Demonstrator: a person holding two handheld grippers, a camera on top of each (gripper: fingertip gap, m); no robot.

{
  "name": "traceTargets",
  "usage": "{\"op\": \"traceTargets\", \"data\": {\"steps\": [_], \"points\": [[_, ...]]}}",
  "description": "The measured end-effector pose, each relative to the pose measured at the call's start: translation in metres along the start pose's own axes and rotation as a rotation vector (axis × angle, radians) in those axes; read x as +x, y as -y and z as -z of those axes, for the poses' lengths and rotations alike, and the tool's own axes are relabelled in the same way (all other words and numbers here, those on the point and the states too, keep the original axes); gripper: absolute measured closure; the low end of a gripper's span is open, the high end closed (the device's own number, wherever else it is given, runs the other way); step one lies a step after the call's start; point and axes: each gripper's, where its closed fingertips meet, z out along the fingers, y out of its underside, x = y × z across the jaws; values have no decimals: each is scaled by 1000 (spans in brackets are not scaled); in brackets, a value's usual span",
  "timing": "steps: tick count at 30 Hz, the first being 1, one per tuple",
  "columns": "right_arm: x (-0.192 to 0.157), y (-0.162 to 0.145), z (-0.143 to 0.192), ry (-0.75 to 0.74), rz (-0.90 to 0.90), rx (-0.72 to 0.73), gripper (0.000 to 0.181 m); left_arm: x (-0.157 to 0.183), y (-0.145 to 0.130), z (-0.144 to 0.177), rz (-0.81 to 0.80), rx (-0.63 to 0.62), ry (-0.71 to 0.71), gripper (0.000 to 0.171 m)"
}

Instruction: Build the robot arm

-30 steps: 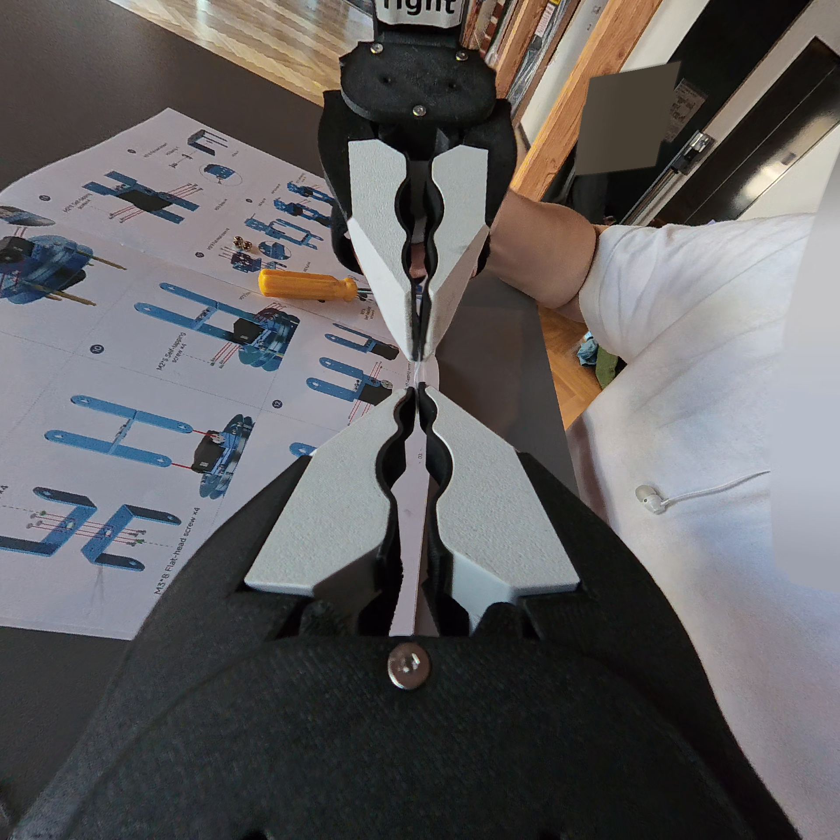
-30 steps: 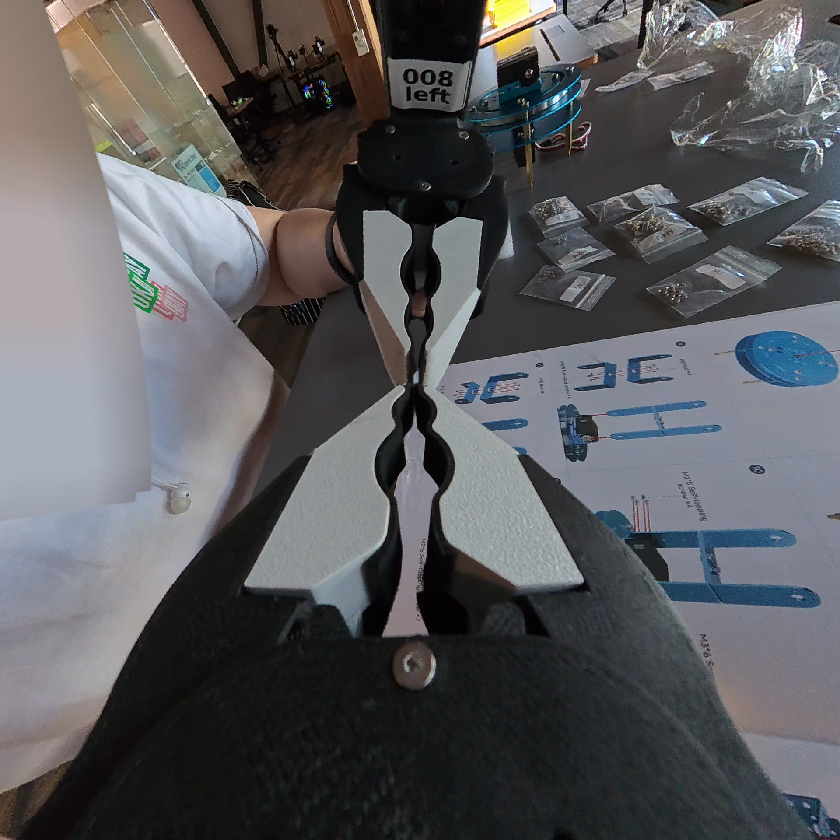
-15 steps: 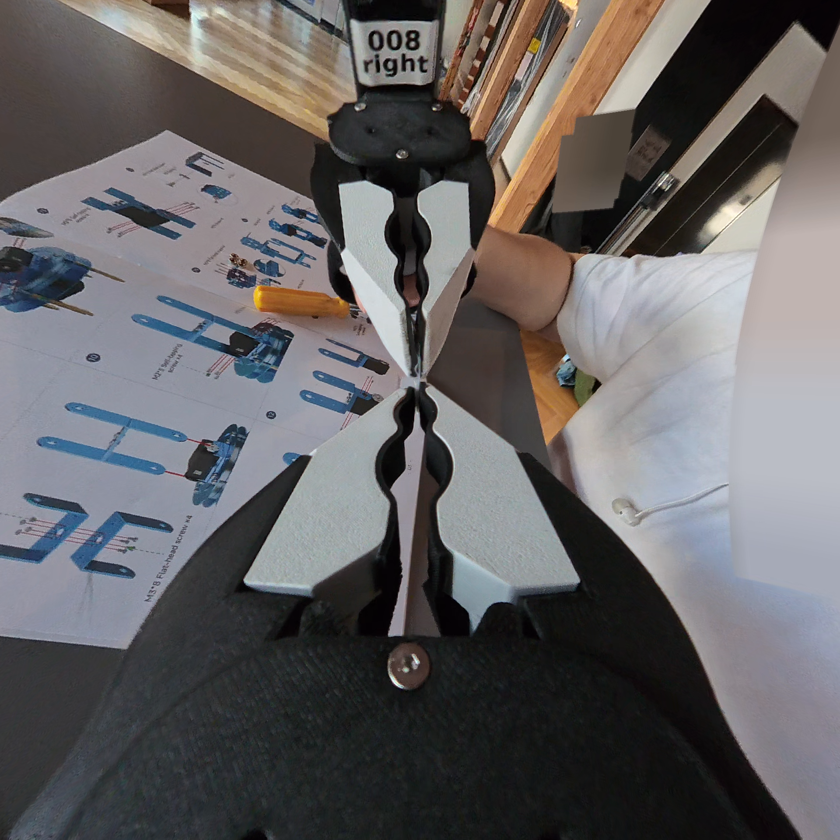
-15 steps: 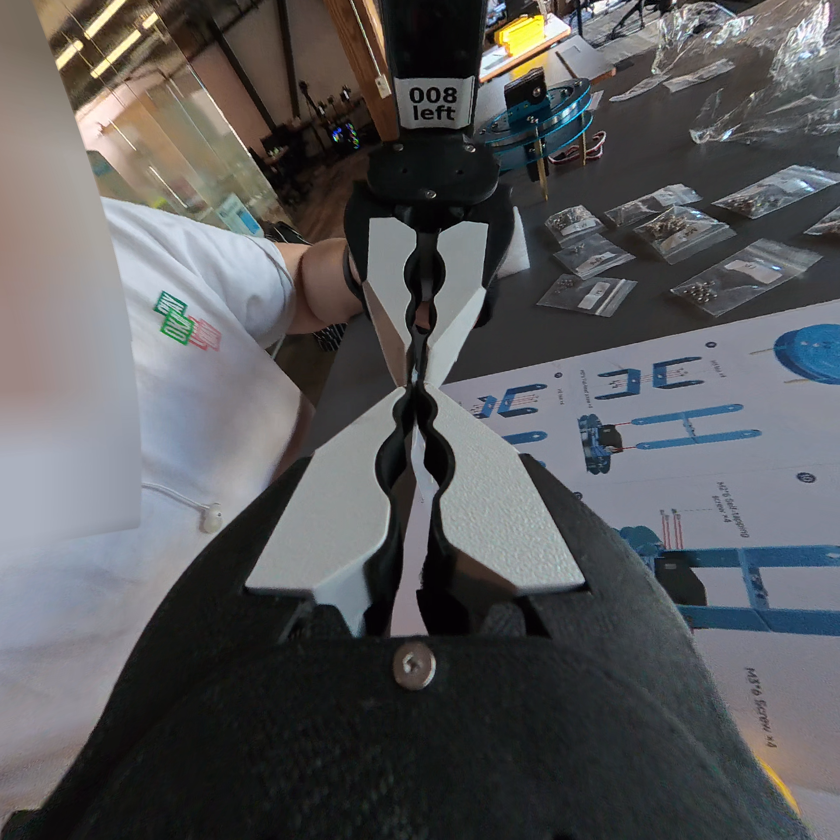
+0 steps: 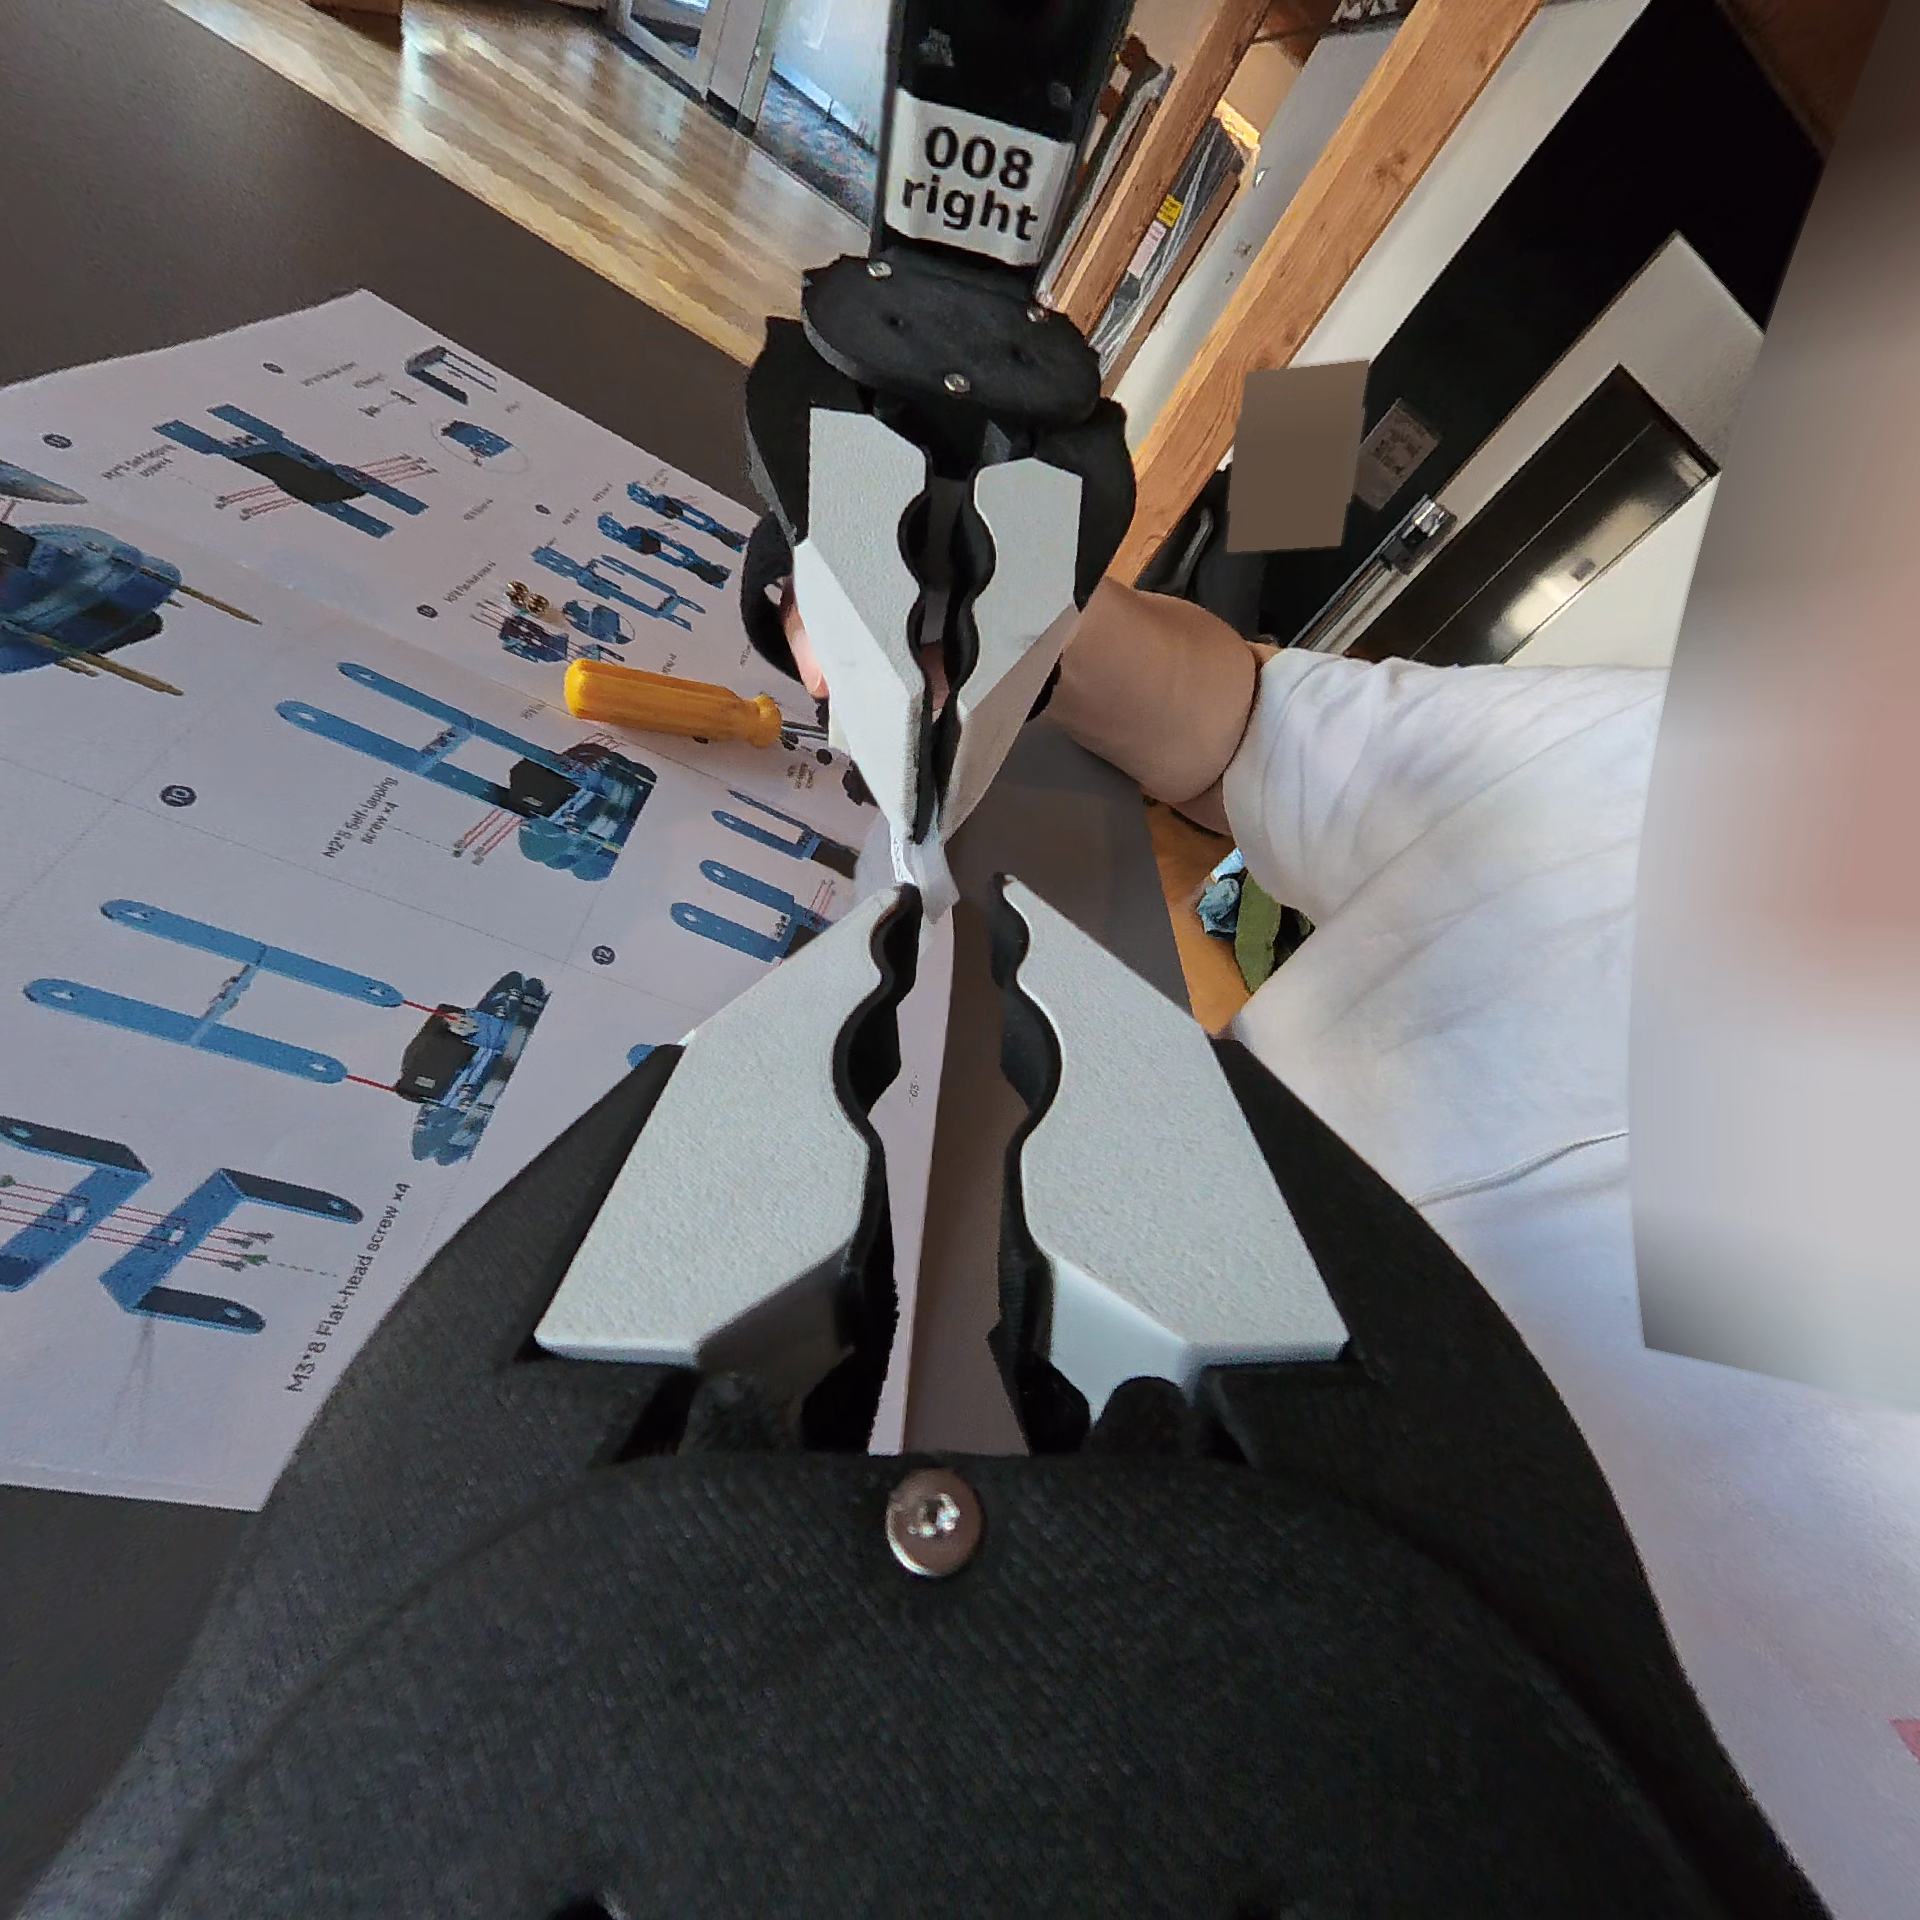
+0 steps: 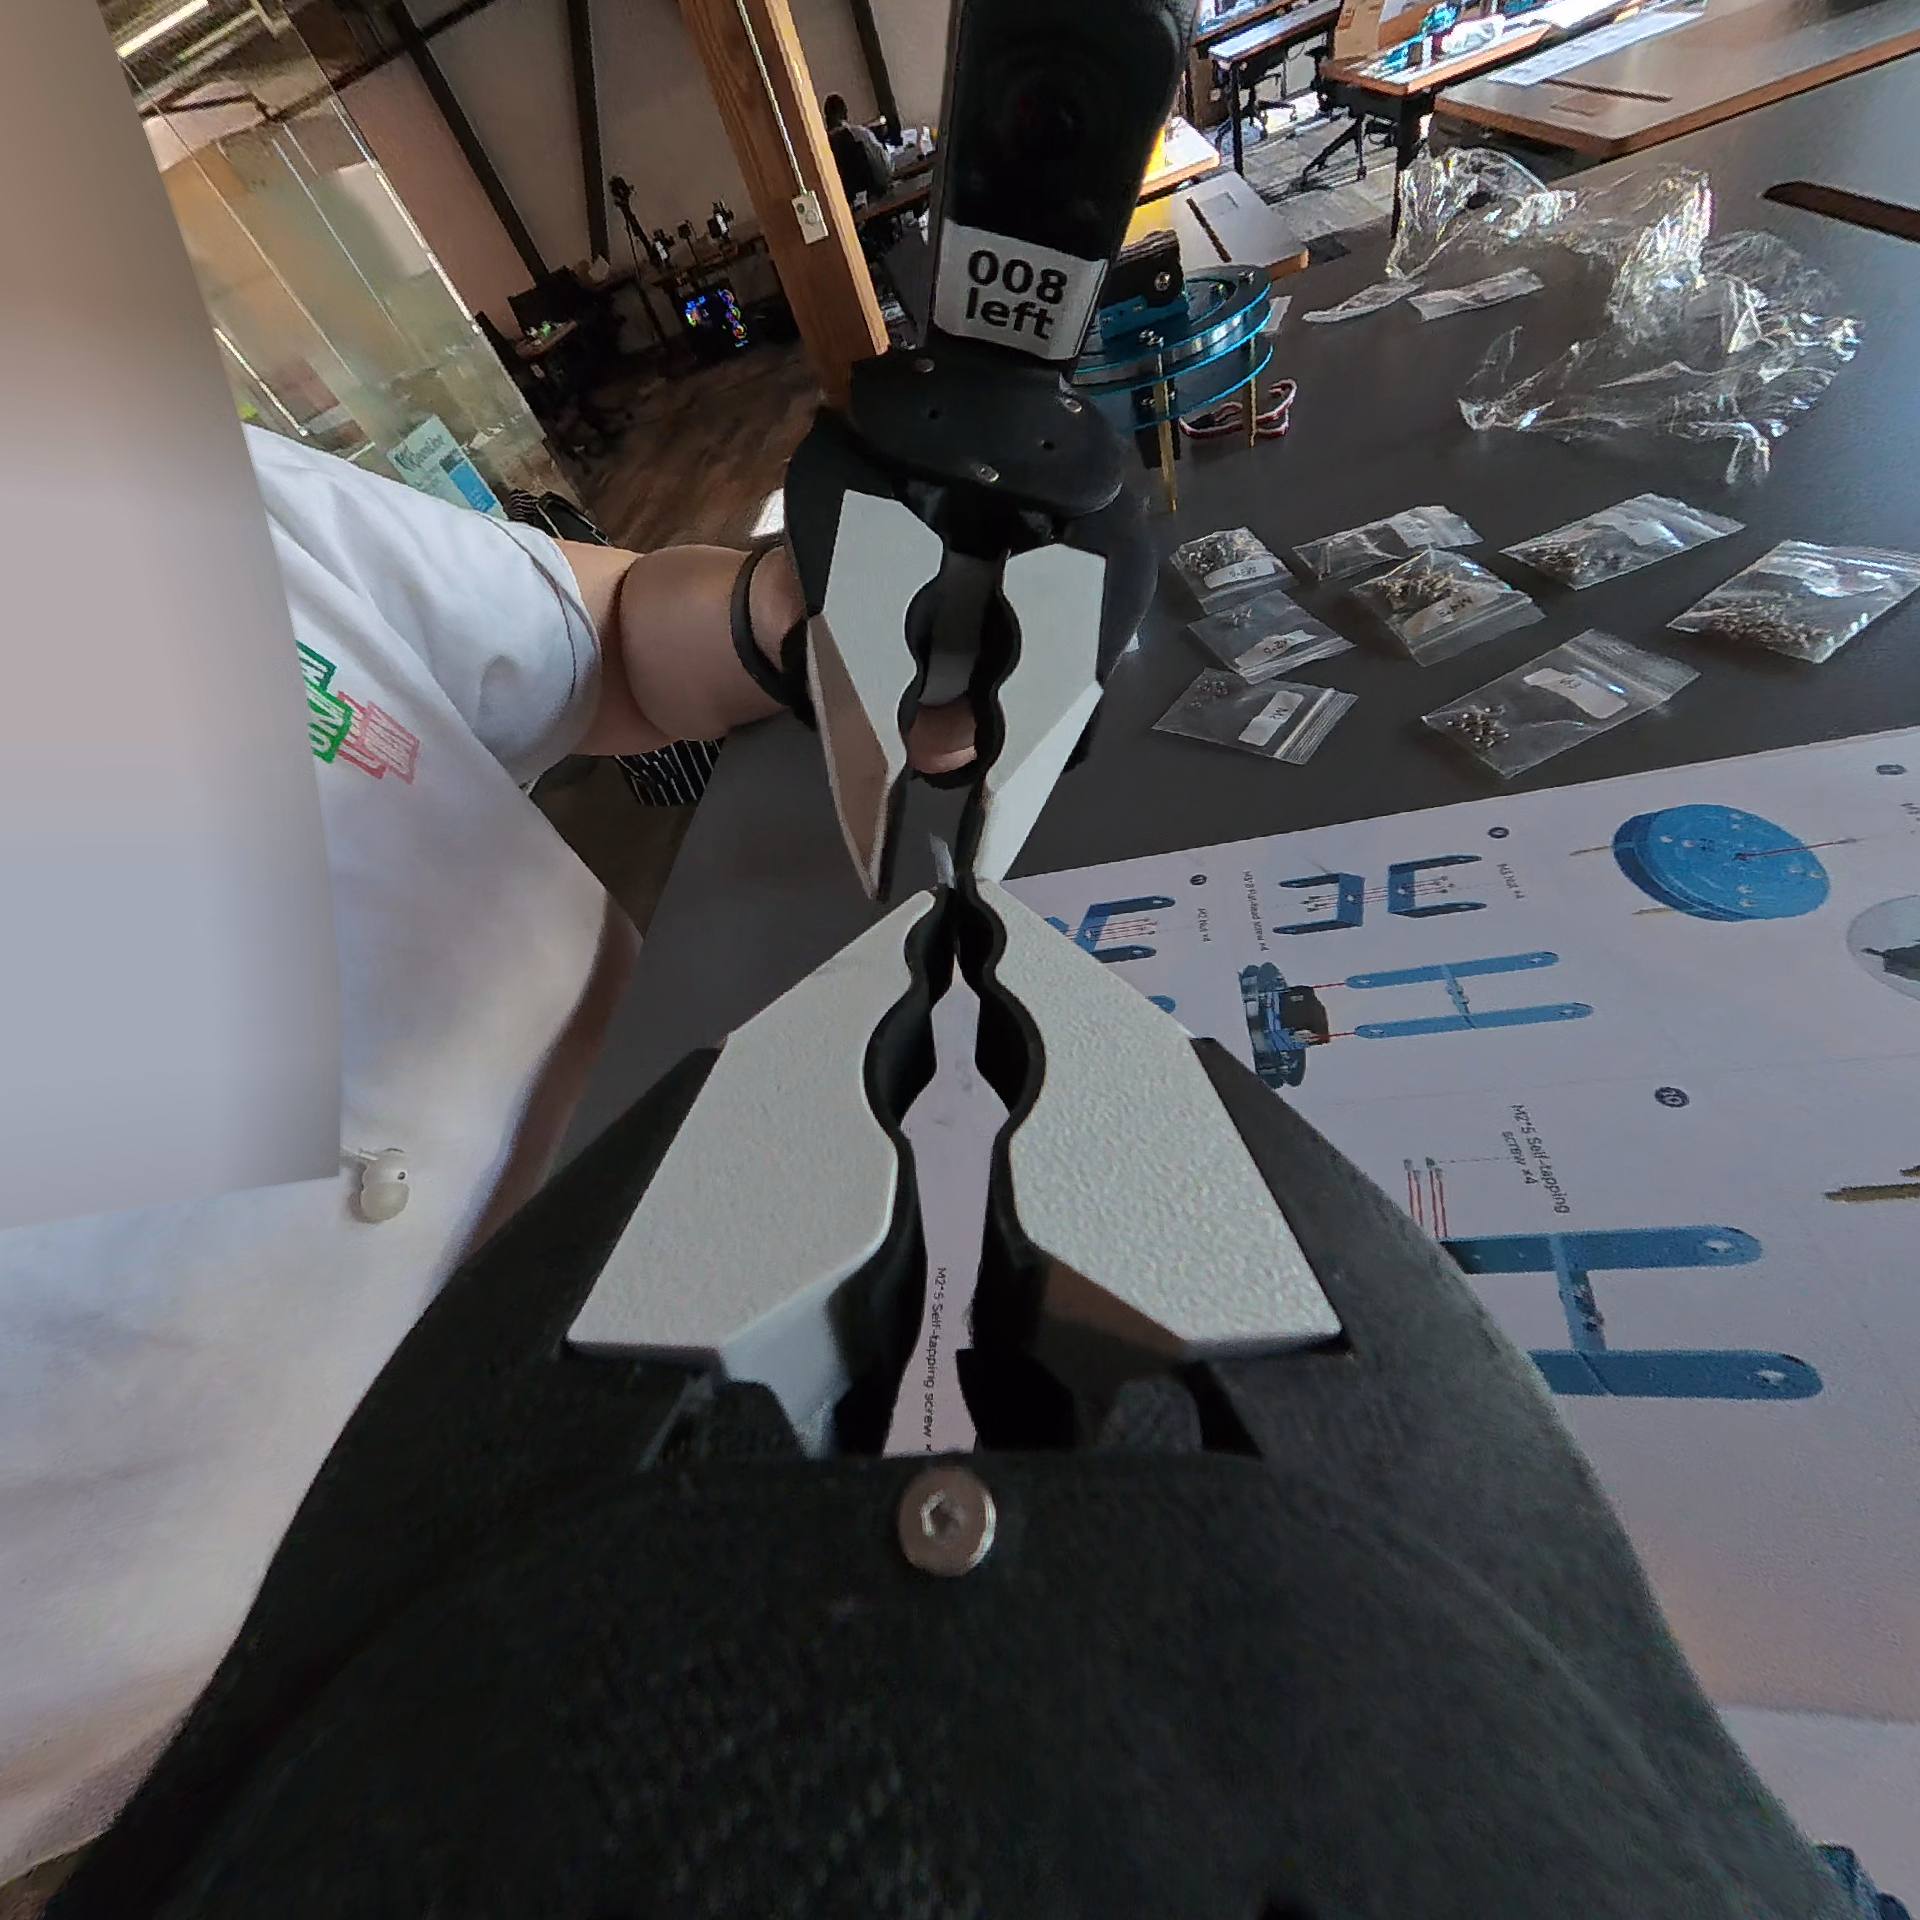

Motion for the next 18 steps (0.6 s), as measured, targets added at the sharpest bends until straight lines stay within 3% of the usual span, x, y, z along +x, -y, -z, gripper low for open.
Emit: {"op": "traceTargets", "data": {"steps": [10,18], "points": [[0,-2,-1,-45,61,-22,181,1,9,9,-9,31,-3,161],[-1,-3,-3,-50,66,-30,181,-5,13,18,-113,5,97,163]]}}
